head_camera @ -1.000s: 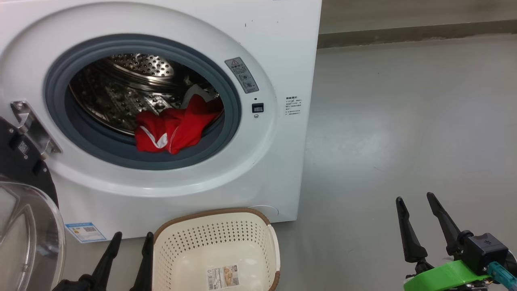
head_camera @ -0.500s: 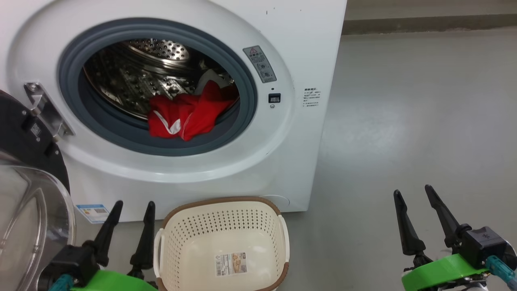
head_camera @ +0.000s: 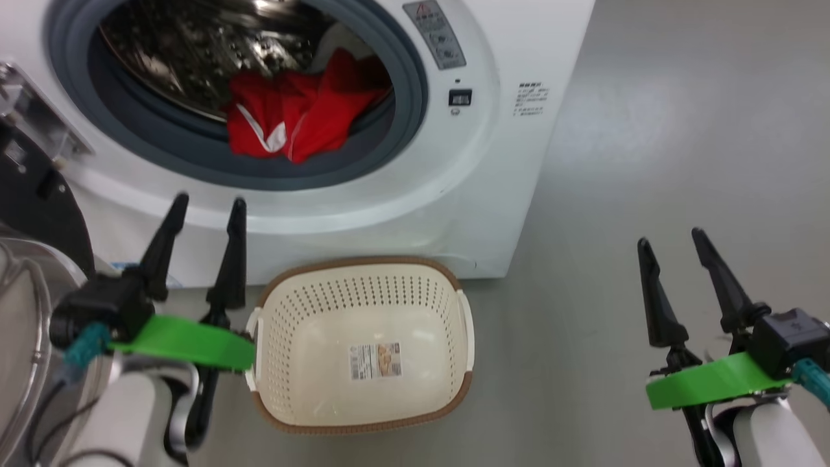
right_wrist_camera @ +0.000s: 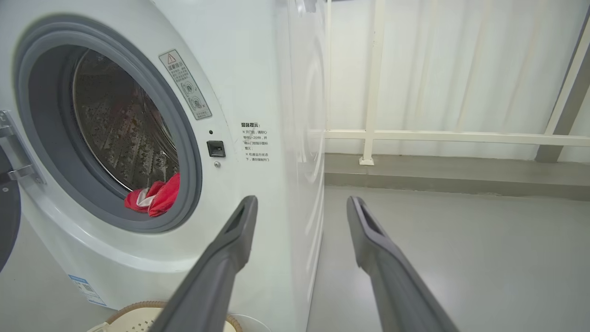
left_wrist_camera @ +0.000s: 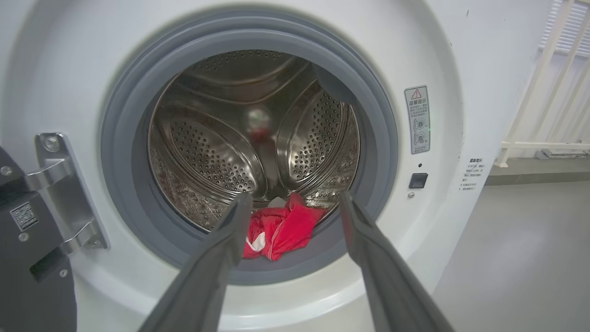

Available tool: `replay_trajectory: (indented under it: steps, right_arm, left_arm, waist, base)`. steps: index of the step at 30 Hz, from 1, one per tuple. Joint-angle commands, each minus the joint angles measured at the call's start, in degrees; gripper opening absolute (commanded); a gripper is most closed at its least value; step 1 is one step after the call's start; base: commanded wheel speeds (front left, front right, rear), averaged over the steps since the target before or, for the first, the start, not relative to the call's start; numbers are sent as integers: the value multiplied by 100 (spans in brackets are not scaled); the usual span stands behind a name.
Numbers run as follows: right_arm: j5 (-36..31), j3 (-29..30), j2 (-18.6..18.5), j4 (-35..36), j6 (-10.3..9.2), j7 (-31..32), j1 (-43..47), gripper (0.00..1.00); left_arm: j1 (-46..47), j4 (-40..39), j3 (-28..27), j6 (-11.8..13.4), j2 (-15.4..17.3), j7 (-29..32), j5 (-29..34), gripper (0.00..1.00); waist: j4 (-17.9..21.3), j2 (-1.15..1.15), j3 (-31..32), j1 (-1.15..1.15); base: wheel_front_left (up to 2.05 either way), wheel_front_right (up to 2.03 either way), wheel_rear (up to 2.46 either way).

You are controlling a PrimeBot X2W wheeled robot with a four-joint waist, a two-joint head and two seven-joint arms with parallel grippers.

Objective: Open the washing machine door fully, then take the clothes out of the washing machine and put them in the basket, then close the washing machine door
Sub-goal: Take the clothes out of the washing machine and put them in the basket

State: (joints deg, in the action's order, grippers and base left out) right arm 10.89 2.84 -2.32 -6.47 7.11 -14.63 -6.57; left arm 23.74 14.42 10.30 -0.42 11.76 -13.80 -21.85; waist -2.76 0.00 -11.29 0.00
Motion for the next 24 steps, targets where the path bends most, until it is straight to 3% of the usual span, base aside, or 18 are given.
replay_trajectory:
  steps: [1,14,24]
  right_arm:
    - [-18,-117,-55,167,37,-37,-211,100]
    - [223,-265,-55,130,37,-37,-818,100]
    - [249,-333,-55,147,37,-37,-1074,100]
  left_arm:
    - [258,-73,-186,-18,156,-61,74,100]
    - [2079,1318,-347,-319,202,-117,223,100]
    - [3211,2316,-218,-357,355,-118,656,100]
  waist:
    - [-48,0,-367,0]
    - [305,0,-1290,0]
    - [544,0,-1822,0]
  base:
    - [0,0,0]
    - [0,0,0]
    - [0,0,0]
